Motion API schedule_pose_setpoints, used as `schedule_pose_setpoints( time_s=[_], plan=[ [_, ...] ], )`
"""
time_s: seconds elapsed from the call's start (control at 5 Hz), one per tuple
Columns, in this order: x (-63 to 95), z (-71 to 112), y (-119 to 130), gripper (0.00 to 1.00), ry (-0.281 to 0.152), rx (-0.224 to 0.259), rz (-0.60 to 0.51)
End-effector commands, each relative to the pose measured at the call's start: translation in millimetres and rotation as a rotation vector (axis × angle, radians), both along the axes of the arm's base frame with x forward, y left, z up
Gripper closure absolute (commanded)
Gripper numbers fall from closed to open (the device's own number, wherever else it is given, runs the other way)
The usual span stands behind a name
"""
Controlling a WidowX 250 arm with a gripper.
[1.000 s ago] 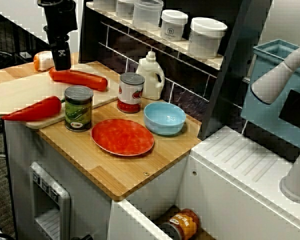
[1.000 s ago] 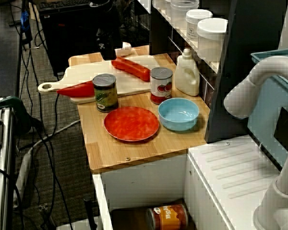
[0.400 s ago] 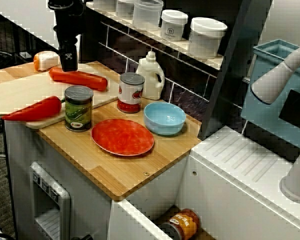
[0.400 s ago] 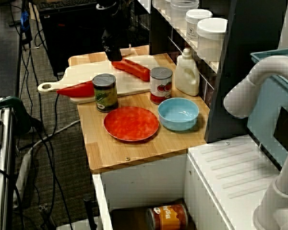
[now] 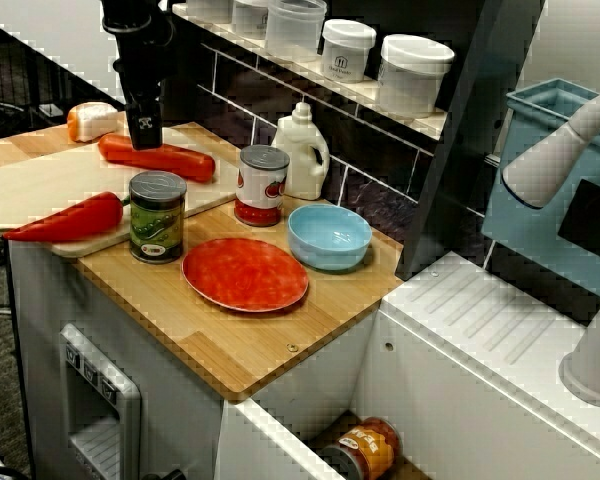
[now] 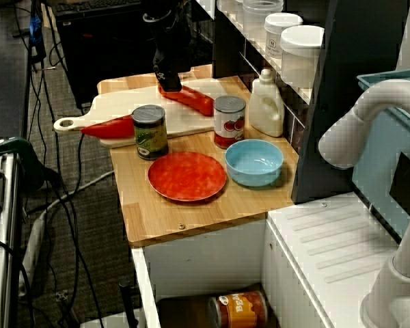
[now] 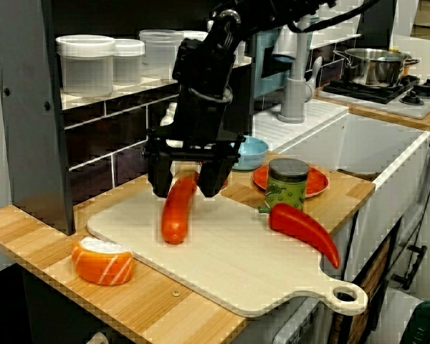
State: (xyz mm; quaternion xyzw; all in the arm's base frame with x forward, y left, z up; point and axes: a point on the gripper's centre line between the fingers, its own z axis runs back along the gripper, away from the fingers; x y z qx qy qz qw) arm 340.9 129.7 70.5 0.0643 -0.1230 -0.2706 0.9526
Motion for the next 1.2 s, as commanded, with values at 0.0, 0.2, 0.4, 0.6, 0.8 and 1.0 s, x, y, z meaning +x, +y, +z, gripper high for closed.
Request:
schedule_pose_setpoints(
  time_s=[0.0,0.2,0.4,0.6,0.8,1.0],
  plan=[
    [9.2,5.1,-0.8,0.0,-0.043,0.028,0.002],
    [13.2,3.6,-1.5,0.0,-0.04,0.03,0.008],
    [14.7,1.2,-0.4,0.0,-0.041,0.031,0.013],
    [14.9,-5.8,0.6,0.0,-0.027,0.044,0.012],
    [15.5,-10.3,1.8,0.0,-0.006,0.049,0.013],
    [17.8,-9.1,3.7,0.0,0.002,0.046,0.022]
  ],
)
